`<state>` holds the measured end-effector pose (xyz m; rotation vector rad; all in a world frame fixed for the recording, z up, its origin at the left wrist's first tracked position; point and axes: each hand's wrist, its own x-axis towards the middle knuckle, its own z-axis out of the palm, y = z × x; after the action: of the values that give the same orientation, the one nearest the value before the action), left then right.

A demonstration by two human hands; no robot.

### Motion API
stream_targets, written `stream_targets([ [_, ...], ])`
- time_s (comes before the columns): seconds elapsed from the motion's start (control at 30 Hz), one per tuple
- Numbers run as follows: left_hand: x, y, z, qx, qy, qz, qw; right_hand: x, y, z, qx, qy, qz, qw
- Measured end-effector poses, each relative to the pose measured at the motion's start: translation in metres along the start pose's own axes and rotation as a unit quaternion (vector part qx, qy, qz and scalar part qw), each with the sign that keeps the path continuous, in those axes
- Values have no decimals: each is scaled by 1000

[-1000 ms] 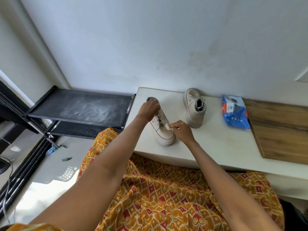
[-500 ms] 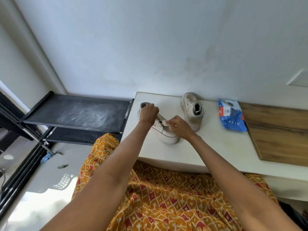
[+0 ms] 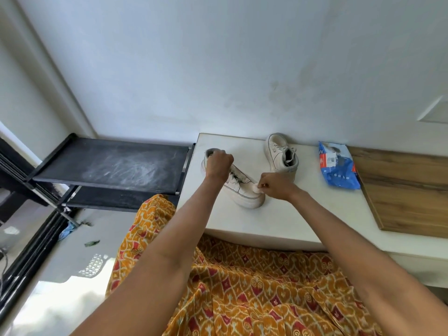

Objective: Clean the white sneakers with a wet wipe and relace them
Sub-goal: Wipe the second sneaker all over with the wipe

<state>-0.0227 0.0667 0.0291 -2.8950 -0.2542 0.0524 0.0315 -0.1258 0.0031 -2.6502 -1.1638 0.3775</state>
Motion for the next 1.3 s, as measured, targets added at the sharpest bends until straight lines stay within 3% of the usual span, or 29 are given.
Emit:
stream_targets([
  [0.13, 0, 2, -7, -26, 14, -33, 999, -5, 7, 12, 147, 182, 109, 966],
  [0.3, -2, -4, -2, -61, 25, -46, 997, 15, -10, 44, 251, 274, 138, 918],
  [0.5, -11, -55, 22, -93, 79, 134, 983, 34, -3, 48, 185, 211, 207, 937],
  [0.57, -13, -72, 33, -131, 94, 149, 976, 36, -5, 51, 172, 216, 218, 936],
  [0.77, -15, -71, 48, -221, 99, 119, 963, 40, -19, 59, 189, 271, 259, 908],
  [0.97, -12, -61, 47, -201, 79, 39, 976, 49, -69, 73, 219, 312, 328, 864],
  [1.3, -13, -29, 27, -172, 32, -57, 983, 48, -160, 104, 350, 314, 222, 854],
])
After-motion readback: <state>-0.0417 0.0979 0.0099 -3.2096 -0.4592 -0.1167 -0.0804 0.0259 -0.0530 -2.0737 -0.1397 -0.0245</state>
